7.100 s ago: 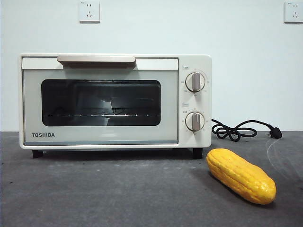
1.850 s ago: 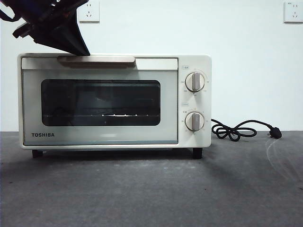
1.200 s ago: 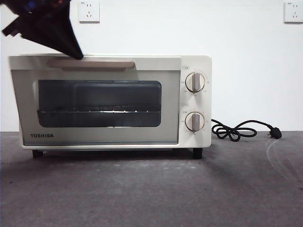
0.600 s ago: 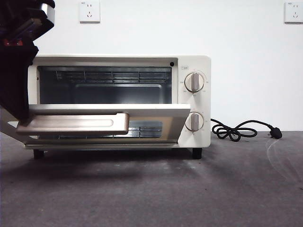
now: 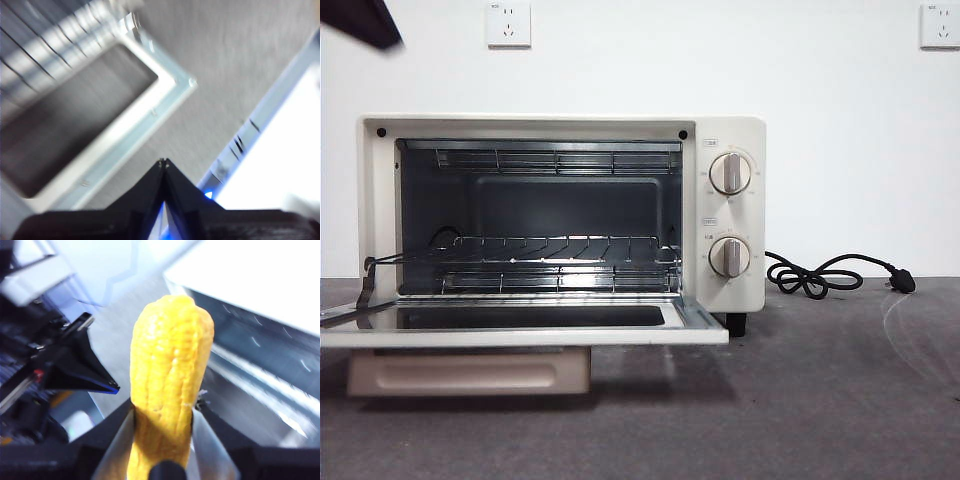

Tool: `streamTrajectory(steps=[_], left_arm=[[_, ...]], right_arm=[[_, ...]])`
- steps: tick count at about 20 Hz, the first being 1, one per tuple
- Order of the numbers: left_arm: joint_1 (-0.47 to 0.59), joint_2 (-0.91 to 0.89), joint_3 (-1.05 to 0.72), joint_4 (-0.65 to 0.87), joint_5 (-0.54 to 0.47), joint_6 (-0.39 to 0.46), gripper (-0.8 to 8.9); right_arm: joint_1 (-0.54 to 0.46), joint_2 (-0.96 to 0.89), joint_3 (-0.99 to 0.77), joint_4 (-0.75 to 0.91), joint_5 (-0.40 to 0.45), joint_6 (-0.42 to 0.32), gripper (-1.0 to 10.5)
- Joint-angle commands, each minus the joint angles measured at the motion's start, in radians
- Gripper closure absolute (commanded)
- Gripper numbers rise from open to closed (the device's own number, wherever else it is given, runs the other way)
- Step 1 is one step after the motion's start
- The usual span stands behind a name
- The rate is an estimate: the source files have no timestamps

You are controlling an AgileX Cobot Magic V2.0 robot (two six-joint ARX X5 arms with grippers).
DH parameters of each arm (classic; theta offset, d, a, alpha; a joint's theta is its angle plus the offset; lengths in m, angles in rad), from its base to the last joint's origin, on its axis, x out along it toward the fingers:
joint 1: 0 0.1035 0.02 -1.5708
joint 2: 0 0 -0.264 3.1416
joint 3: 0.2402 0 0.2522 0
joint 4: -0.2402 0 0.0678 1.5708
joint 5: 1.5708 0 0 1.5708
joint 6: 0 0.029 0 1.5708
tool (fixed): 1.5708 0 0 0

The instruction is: Take the corn from the table,put the corn in the oven

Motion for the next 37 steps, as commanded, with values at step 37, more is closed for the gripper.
streamTrajectory(steps=[37], left_arm=[[-0.003, -0.416, 0.005, -0.062, -0.415, -0.073, 8.19]], right_arm=[[0.144, 0.875, 0.361, 0.266, 0.594, -0.976, 9.6]])
